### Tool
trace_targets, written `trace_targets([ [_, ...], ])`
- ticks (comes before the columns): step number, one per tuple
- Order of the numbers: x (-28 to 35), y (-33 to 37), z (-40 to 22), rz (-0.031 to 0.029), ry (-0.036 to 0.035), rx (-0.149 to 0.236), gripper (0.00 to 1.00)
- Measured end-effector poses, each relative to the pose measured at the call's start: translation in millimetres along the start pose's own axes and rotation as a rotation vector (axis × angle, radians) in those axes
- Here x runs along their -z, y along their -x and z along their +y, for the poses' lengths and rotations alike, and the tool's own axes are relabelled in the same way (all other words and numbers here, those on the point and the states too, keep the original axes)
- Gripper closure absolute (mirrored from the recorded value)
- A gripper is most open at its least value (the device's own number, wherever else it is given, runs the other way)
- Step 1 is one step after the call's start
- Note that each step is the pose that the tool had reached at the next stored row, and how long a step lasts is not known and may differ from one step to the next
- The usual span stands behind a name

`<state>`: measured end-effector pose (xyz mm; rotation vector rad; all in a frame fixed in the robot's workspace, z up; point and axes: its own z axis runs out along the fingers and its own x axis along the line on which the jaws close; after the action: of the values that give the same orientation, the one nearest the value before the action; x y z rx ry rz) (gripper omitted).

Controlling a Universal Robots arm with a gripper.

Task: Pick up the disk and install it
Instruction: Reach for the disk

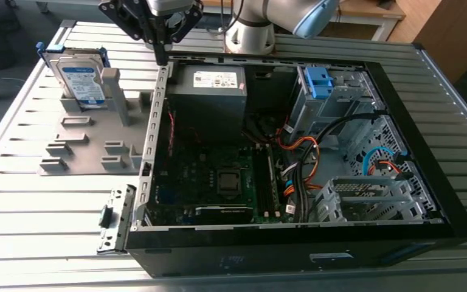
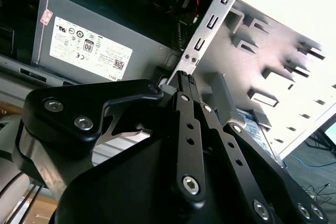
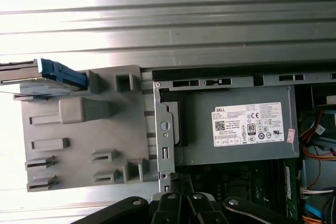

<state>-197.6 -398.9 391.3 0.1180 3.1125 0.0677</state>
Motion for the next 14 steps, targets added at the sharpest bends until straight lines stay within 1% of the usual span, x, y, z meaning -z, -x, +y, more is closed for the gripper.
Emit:
trace_targets([
  [14,-0.8,-6.5,-0.5,0.0000,0.0000,0.000,0.89],
])
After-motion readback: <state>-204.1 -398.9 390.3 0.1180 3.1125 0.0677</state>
